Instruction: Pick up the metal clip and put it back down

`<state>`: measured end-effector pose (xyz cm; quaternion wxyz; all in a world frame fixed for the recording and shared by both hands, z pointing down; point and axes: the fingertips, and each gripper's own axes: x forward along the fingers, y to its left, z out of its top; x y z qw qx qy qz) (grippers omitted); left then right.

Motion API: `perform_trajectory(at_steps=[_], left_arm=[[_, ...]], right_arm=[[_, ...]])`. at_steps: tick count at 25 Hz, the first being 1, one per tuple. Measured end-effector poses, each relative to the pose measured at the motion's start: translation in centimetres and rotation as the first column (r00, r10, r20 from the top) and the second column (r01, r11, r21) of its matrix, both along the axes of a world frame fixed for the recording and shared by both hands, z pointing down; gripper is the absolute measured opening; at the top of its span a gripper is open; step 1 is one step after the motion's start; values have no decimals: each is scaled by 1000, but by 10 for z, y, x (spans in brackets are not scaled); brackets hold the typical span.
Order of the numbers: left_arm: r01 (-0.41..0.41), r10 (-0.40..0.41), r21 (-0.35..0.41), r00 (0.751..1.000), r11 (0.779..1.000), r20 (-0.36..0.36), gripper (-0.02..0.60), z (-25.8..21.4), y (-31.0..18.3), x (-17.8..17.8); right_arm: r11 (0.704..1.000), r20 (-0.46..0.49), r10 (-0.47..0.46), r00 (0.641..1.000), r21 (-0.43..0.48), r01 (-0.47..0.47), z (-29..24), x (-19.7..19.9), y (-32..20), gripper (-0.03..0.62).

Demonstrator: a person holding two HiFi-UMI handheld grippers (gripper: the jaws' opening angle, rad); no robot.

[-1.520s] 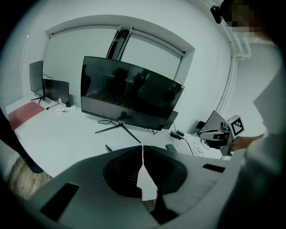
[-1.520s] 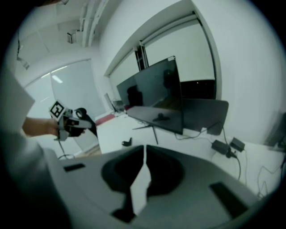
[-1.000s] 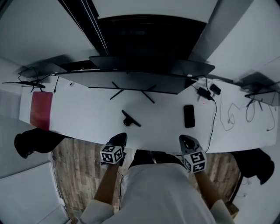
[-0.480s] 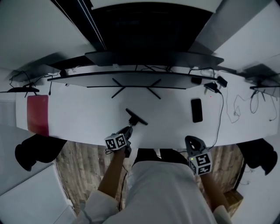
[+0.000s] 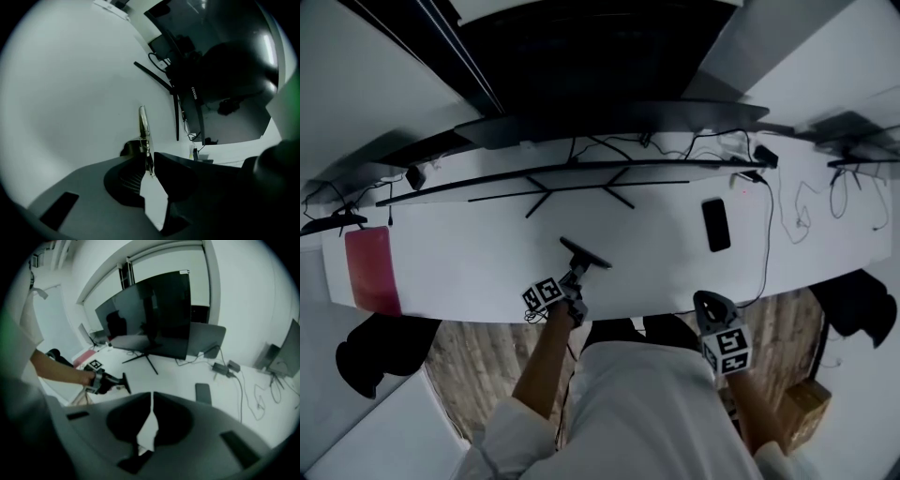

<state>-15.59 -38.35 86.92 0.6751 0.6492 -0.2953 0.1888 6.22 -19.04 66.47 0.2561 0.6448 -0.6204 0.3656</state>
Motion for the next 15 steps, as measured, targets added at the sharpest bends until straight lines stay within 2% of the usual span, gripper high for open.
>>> perform_trajectory(at_steps=[3, 5, 15], left_arm=[[82, -89, -86, 993, 993, -80, 64, 0, 2, 4], [92, -103, -99, 988, 991, -115, 41, -1, 2, 6], [-11, 5, -44, 991, 999, -134, 32, -9, -1, 10]], right_arm=[[999, 1, 42, 999, -7, -42, 2, 0, 2, 37], [998, -2, 65, 998, 0, -65, -1, -1, -1, 37], [994, -17, 106, 994, 11, -106, -8, -5, 7, 37]])
